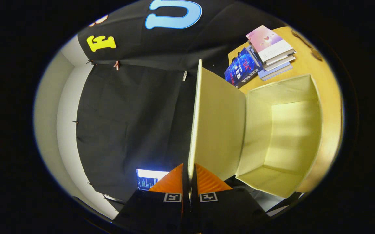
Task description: Open the storage box then place both shoes into the box .Put the left shoe in first, then the right shoe, with the right side of both shoes facing outward in a uniform manner.
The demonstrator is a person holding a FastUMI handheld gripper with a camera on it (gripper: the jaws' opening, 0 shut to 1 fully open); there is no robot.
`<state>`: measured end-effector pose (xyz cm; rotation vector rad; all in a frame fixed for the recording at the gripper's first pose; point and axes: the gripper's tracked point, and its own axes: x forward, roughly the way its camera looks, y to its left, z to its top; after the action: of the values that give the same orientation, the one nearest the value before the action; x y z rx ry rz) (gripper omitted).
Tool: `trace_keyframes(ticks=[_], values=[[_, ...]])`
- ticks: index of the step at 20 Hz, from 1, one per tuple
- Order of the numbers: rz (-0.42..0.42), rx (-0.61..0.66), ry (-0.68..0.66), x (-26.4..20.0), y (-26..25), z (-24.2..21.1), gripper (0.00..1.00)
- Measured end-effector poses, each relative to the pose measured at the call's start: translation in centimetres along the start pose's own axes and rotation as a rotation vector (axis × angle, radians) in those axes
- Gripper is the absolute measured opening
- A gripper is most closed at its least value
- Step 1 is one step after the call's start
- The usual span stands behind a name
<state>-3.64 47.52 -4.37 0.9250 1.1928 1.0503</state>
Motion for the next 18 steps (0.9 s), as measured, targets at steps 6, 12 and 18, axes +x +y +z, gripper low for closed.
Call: trace_keyframes(ticks=[6, 12, 18], values=[[-0.003, -0.024, 0.012, 6.4, 2.4, -0.5, 0.05], [-0.049, -0.049, 0.034, 12.2, 2.2, -1.8, 0.05], [-0.110, -0.167, -0.002, 12.1, 1.0, -2.1, 0.53]])
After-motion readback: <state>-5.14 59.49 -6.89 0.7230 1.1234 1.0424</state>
